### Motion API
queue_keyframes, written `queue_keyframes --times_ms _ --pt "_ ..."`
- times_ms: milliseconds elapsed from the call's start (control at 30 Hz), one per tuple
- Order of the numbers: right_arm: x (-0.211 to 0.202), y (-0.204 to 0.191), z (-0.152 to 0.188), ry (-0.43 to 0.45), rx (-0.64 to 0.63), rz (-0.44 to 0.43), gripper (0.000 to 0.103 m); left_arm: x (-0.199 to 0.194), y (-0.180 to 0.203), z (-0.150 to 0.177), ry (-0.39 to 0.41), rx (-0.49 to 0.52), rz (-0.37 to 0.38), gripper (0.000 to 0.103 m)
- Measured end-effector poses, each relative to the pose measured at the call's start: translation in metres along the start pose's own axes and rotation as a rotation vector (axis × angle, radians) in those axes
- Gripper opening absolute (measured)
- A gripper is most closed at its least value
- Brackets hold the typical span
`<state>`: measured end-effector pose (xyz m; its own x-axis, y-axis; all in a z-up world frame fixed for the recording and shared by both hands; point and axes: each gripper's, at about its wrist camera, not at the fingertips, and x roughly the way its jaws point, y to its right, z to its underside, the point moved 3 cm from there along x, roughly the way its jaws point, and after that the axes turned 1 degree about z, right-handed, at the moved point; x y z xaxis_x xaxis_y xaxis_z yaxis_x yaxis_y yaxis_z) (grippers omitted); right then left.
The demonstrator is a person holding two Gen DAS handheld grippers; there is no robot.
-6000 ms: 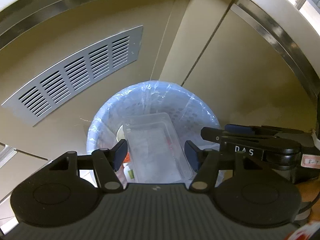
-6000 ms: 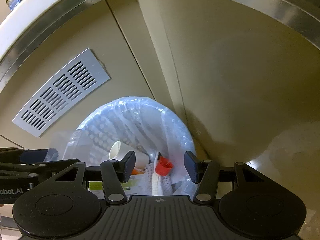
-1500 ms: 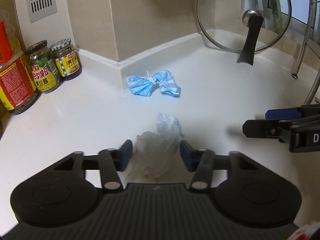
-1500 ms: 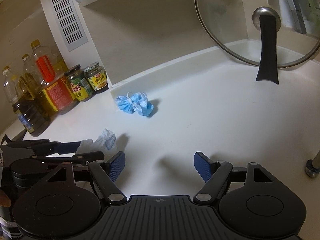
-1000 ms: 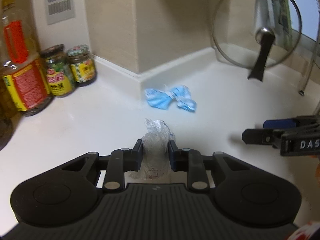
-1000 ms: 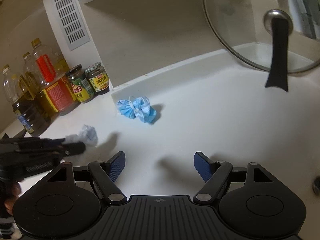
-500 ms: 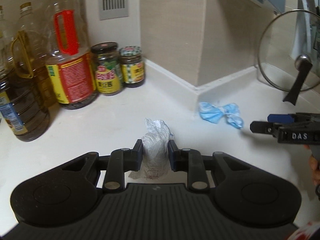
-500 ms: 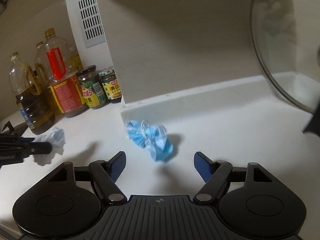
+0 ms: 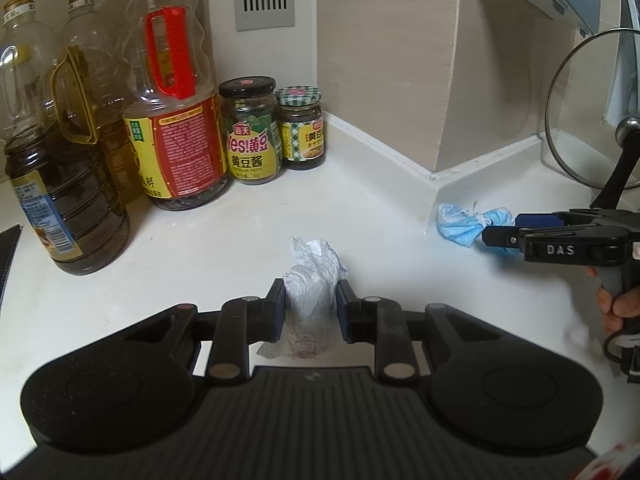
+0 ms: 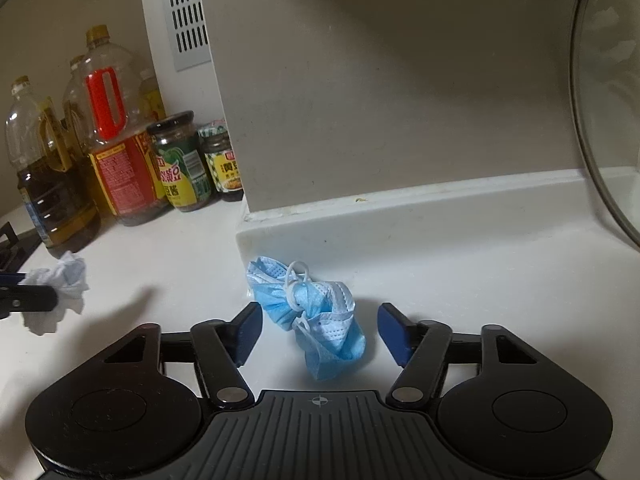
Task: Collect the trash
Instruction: 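Grasp the blue face mask with the right tool while the left tool holds the bag, then carry the white bag and blue mask down over the wastebasket with both tools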
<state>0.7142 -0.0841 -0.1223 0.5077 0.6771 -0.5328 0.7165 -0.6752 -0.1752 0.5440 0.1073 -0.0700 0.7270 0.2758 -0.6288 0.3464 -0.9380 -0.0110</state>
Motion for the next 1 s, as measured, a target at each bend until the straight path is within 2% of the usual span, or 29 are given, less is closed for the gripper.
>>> queue_keyframes --times_ms 133,200,400,700,1000 --pt "0.007 0.000 0.000 -0.012 0.002 0.017 0.048 -0.004 -0.006 0.003 -0.001 -0.008 -0.011 0.024" --pt "0.009 0.001 0.000 -0.019 0.010 0.015 0.038 -0.007 -0.009 0.004 -0.001 -0.015 -0.015 0.024" --pt "0.007 -0.002 0.002 -0.022 0.015 0.024 0.027 -0.014 -0.015 0.008 0.001 -0.033 -0.021 0.024" --pt "-0.011 -0.005 0.003 -0.004 0.048 0.044 0.020 -0.027 -0.017 0.013 0.013 -0.045 -0.012 0.024" --pt "-0.060 -0.015 0.002 0.059 0.119 0.063 0.020 -0.050 -0.015 0.018 0.034 -0.037 0.030 0.024"
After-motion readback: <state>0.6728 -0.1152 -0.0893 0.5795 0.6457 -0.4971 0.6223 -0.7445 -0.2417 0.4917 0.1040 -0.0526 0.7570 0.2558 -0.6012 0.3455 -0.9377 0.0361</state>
